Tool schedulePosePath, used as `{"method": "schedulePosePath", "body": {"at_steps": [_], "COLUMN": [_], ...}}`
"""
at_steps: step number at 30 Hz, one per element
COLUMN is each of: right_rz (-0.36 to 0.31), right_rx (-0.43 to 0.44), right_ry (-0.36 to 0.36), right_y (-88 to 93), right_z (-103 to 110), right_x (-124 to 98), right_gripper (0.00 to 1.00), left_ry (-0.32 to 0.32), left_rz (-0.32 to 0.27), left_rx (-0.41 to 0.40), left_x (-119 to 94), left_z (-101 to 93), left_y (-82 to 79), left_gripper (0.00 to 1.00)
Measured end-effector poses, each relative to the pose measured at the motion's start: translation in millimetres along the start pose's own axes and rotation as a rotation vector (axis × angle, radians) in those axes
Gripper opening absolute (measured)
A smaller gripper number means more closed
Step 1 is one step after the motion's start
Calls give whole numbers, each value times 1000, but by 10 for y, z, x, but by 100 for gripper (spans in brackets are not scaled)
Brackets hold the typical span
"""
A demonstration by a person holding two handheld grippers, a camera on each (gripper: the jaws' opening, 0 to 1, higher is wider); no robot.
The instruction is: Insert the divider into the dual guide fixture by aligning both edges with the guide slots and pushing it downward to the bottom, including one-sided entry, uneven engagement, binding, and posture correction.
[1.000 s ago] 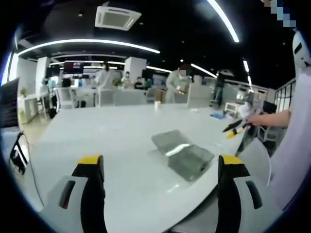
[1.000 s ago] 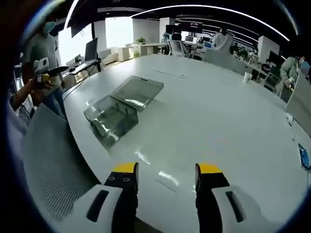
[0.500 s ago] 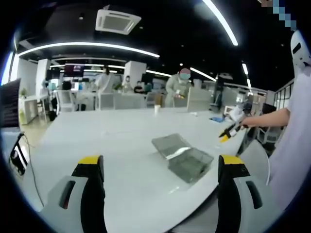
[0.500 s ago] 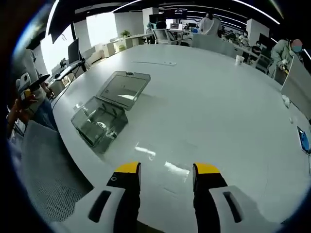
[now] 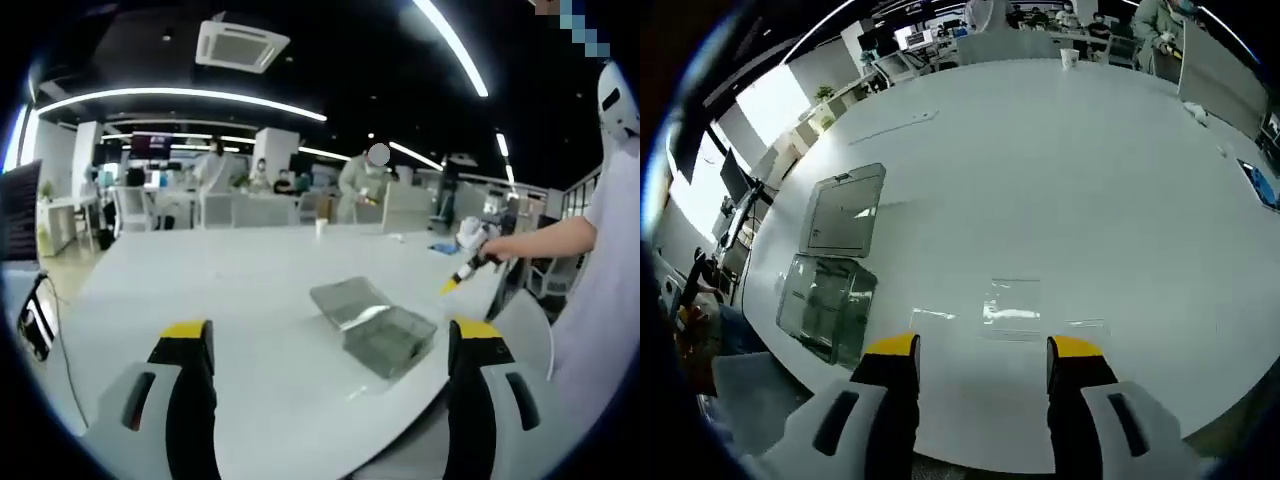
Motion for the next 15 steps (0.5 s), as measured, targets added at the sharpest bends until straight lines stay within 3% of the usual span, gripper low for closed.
{"method": "schedulePosePath", "body": {"at_steps": [7,15], "right_rz": [46,99], "right_rx": [211,188], "right_ry": [-61,-25], "right_y": [-52,17], "right_z": [-54,-43], "right_x": [156,273], "right_gripper": [49,49], "left_ry": [-10,-20], "left_rz": [-15,-14], "left_rx": [-4,-13], "left_x": [-12,-25], "left_z": [25,46], "left_y": [-10,23], "left_gripper": [95,95]}}
Point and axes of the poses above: the point that each gripper's makers call its tool centre point, and the gripper's own axes: x roughly forward along the fingers, z roughly to its left, y roughly out of its underside, the point moved 9 cm from there along -x, roughly backward along the fingers, and after that the axes turned 4 degrees about x, right-handed, at the moved point
